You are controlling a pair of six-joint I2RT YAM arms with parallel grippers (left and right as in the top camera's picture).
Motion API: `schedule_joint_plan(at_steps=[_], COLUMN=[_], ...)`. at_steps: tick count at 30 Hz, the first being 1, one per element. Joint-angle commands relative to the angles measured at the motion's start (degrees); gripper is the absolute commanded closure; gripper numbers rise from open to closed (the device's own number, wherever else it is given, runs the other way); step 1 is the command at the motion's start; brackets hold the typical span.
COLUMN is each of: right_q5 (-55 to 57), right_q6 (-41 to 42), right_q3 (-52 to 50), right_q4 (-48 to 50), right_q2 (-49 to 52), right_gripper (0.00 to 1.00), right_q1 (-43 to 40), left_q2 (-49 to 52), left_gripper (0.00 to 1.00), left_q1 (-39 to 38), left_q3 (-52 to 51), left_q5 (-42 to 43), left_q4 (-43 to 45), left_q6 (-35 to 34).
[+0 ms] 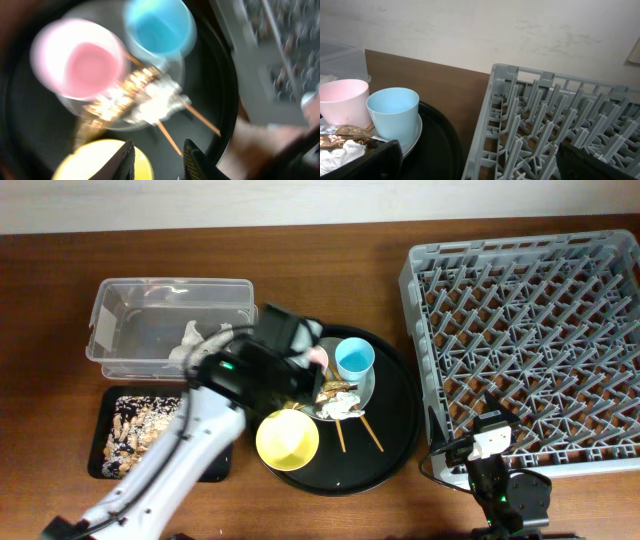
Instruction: Sort waste into correct bins and load items into the dishwasher rack
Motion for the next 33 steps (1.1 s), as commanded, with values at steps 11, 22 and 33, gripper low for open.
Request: schedule_joint_plan(at_steps=[11, 22, 33], right_q5=[0.35, 0.35, 0.35], right_q6=[0.66, 0.66, 0.66], right_q3=[-0.31, -0.31, -0.31], right_q4=[-0.26, -0.26, -0.24], right_q2=[-0.22, -0.22, -0.22], right_gripper=[0.01, 0.01, 0.01], right_q1=[0.28, 0.28, 0.28], left_q2=[14.45, 19.87, 20.06], left_gripper=[0.55, 0.41, 0.58], left_q1=[-20.04, -20.02, -20.04], left_q3=[-5.35, -5.35, -5.35], left_q5=[-27.08, -34.95, -31.93], left_q4=[11.04, 15.37, 15.63], left_q6=[2.69, 2.67, 2.67])
